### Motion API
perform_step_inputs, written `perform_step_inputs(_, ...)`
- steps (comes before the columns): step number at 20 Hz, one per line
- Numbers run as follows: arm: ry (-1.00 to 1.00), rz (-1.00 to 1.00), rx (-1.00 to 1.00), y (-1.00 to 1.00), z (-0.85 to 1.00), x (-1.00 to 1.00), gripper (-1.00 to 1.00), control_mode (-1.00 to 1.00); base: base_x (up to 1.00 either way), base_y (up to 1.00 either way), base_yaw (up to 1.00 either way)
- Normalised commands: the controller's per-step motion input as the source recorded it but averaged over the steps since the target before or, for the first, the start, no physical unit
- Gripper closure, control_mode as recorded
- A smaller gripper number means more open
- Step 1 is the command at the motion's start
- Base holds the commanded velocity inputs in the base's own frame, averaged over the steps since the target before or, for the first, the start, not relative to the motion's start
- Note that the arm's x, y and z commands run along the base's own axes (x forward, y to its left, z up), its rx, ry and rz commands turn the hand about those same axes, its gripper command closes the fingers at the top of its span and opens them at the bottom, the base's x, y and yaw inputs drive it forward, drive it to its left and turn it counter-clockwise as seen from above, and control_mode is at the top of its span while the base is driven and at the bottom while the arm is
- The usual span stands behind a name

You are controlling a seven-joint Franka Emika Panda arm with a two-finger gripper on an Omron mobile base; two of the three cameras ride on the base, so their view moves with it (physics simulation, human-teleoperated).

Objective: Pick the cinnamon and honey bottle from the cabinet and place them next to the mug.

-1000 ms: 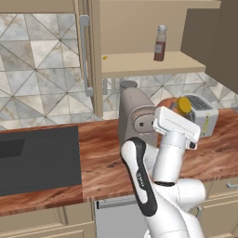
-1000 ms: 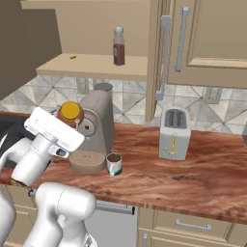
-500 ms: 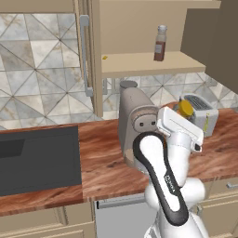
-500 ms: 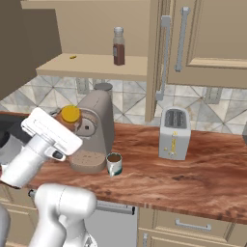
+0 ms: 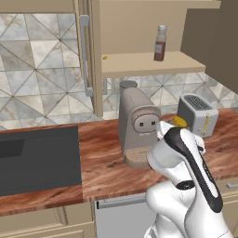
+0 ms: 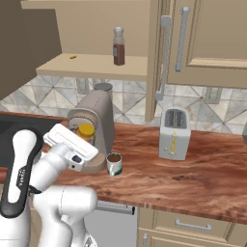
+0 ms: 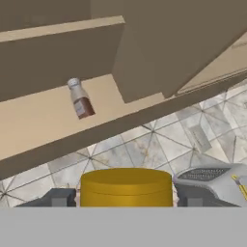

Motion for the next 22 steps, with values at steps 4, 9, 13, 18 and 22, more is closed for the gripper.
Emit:
perform_step_inputs(4, 0.23, 0.00, -0.04, -1.00, -1.00, -1.00, 1.00, -1.00, 0.00, 0.00, 0.00)
perform_step_inputs(9, 0.15, -0.01, -0.01, -1.00, -0.95, -1.00, 1.00, -1.00, 0.00, 0.00, 0.00)
perform_step_inputs(13, 0.01, -0.01, 0.00, -1.00, -0.44, -0.94, 1.00, -1.00, 0.00, 0.00, 0.00)
perform_step_inputs(18, -0.04, -0.01, 0.00, -1.00, -0.17, -0.79, 1.00, -1.00, 0.00, 0.00, 0.00)
perform_step_inputs(22, -0.04, 0.00, 0.00, -1.00, -0.41, -0.89, 1.00, -1.00, 0.00, 0.00, 0.00)
